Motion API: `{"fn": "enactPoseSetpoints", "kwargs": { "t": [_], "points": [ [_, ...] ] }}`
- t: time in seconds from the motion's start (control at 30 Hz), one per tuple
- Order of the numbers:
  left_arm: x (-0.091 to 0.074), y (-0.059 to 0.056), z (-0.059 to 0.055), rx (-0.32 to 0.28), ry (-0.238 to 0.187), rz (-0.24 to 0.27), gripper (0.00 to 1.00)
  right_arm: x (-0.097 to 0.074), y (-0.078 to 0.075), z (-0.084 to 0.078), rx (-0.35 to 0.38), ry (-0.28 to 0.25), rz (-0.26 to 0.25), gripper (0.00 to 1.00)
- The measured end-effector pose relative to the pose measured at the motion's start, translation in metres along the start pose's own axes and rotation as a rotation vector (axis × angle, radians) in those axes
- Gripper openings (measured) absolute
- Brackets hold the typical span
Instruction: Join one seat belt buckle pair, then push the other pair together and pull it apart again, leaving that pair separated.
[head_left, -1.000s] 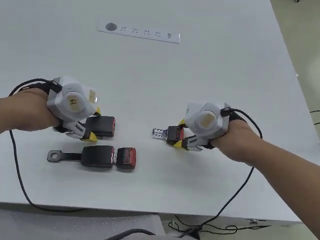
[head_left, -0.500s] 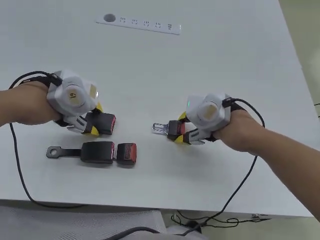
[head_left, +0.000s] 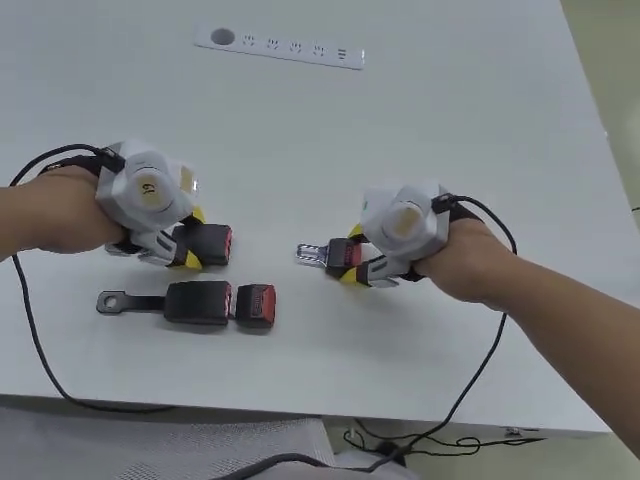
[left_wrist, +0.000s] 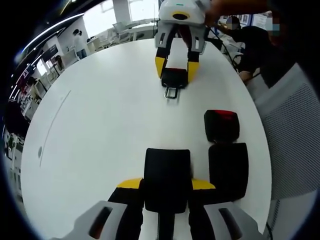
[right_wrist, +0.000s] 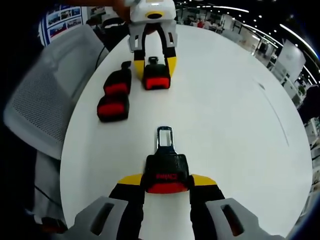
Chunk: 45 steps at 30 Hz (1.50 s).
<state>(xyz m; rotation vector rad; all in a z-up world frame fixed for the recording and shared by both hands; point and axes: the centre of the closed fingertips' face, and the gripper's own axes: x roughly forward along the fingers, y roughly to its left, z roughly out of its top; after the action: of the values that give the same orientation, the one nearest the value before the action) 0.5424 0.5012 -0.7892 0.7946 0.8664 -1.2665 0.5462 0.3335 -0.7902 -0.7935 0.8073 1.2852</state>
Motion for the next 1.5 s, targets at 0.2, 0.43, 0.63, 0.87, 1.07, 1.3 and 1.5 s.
{"fn": "enactPoseSetpoints", "kwargs": {
  "t": [0.2, 0.43, 0.63, 0.87, 1.07, 1.3, 1.5],
  "points": [
    [-0.001, -0.002, 0.002, 0.002, 0.003, 0.005, 0.35, 0.011, 0.003, 0.020, 0.004, -0.021, -0.004, 0.32],
    [-0.002, -0.003, 0.003, 0.003, 0.007, 0.011, 0.35, 0.025, 0.005, 0.044, -0.015, -0.036, 0.004, 0.31],
    [-0.001, -0.001, 0.000, 0.004, 0.007, 0.011, 0.35, 0.035, 0.008, 0.062, -0.026, -0.041, 0.009, 0.31],
    [0.000, 0.001, -0.003, 0.004, 0.005, 0.012, 0.35, 0.043, 0.012, 0.075, -0.053, -0.042, 0.012, 0.31],
    [0.000, 0.001, -0.002, 0.017, 0.013, 0.011, 0.35, 0.043, 0.012, 0.080, -0.067, -0.056, 0.012, 0.31],
    [-0.001, 0.000, 0.000, 0.028, -0.001, 0.010, 0.35, 0.048, 0.013, 0.089, -0.068, -0.080, 0.029, 0.31],
    [-0.001, -0.001, 0.001, 0.032, 0.008, 0.006, 0.34, 0.049, 0.011, 0.089, -0.064, -0.078, 0.032, 0.30]
  ]
}}
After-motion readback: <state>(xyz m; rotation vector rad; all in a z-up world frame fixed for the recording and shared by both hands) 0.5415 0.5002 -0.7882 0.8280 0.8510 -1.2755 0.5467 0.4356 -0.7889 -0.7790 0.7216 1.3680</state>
